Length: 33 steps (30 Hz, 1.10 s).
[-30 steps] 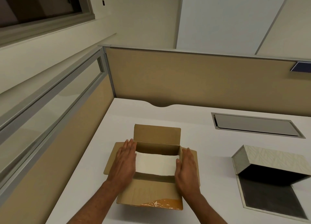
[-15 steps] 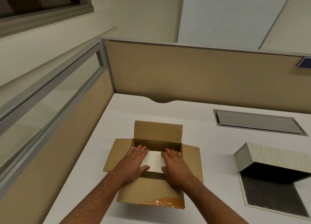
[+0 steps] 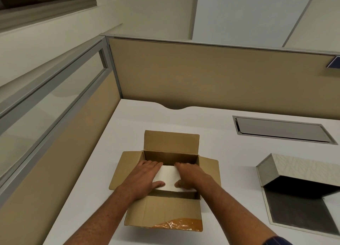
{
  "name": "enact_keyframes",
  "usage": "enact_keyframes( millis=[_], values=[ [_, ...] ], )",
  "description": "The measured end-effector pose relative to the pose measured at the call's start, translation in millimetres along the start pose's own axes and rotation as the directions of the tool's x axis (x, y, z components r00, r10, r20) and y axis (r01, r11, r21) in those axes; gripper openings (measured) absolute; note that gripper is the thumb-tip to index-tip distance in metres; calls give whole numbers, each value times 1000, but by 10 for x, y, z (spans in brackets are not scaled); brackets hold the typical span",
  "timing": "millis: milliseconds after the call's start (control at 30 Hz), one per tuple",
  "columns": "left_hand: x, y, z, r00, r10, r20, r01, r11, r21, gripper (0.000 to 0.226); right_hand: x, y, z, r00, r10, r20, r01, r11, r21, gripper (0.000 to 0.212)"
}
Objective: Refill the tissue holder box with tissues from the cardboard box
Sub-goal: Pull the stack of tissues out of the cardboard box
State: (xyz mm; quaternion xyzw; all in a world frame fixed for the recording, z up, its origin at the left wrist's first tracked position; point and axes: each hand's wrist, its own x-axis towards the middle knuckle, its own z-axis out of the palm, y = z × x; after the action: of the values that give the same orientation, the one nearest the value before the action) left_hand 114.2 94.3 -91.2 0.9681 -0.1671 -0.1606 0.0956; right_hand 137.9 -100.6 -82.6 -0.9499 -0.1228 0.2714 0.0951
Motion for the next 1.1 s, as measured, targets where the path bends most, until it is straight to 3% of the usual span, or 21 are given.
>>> enact_keyframes(
  millis=[300, 867, 1100],
  values=[
    [11, -34, 32, 999, 32, -31, -31, 999, 34, 76, 262, -5, -80, 972, 63, 225, -83, 993, 84, 76],
    [68, -91, 124, 993, 28, -113, -29, 1000, -4, 93, 499, 62, -99, 916, 107, 386, -159, 982, 105, 85],
    [82, -92, 118, 994, 32, -108, -32, 999, 9, 97, 511, 84, -72, 923, 93, 372, -152, 980, 132, 85]
  ],
)
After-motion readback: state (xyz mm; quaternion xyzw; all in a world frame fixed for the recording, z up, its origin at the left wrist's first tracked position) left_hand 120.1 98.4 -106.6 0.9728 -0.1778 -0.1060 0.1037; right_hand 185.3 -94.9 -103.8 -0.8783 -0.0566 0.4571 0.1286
